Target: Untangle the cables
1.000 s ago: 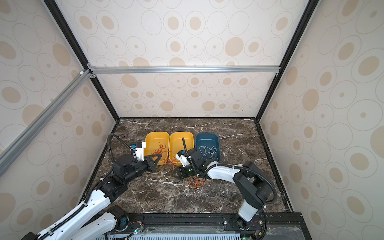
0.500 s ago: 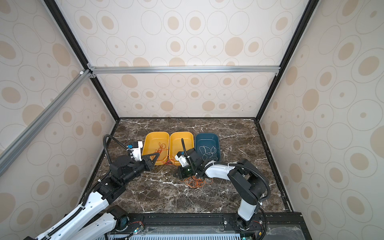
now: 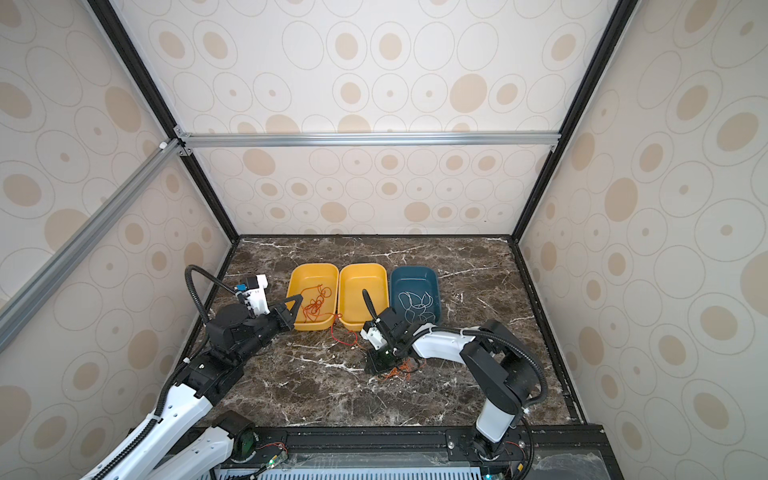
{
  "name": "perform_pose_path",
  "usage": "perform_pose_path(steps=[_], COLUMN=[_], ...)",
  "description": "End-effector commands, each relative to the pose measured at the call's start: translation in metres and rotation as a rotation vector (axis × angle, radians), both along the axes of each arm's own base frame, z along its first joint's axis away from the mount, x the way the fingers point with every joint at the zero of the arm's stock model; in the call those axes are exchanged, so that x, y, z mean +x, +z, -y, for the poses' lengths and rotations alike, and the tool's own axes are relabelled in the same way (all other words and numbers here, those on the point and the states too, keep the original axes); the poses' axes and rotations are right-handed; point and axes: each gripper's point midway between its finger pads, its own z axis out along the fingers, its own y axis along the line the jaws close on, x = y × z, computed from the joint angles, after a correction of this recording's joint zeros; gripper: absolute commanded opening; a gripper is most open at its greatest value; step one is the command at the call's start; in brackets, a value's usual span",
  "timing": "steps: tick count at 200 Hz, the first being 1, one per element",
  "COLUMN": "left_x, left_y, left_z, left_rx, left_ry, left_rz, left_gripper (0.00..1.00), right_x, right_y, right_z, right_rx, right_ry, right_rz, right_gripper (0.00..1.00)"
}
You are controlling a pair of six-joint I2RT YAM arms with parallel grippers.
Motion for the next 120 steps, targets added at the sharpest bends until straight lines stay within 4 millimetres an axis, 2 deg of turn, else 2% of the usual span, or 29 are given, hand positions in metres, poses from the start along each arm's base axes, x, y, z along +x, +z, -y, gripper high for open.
perform_pose_path(steps=[1,25,47,70,96,120], left_x=[0.005,0.009,0.01,0.01,0.009,0.012], left_y=[0.021,0.018,0.015,0.009,0.004,0.002], left_z=[-0.013,-0.017,-0.009,0.002,0.002,0.001], left_rx=[0.016,0.019,-0.011,-0.053,-0.06,-0.045], left_ry=[0.056,0.073,0.034,-0.018,-0.017,-0.012], left_rz=[0.045,0.038,0.036,0.032,0.023,0.018], left_gripper=[0.0,0.0,0.0,0.0,0.0,0.0], right_x=[-0.013,-0.02,-0.024,-0.019,-0.01,-0.007], right_y=[-0.006,-0.006,0.002,0.013,0.016,0.012], right_z=[0.02,0.023,0.016,0.005,0.001,0.004], right_rx=[-0.064,-0.062,-0.006,0.051,0.039,-0.007], right_ry=[0.037,0.074,0.107,0.111,0.089,0.077], right_rz=[-0.007,-0.007,-0.008,0.01,0.015,0.002], right_gripper=[0.0,0.0,0.0,0.0,0.0,0.08])
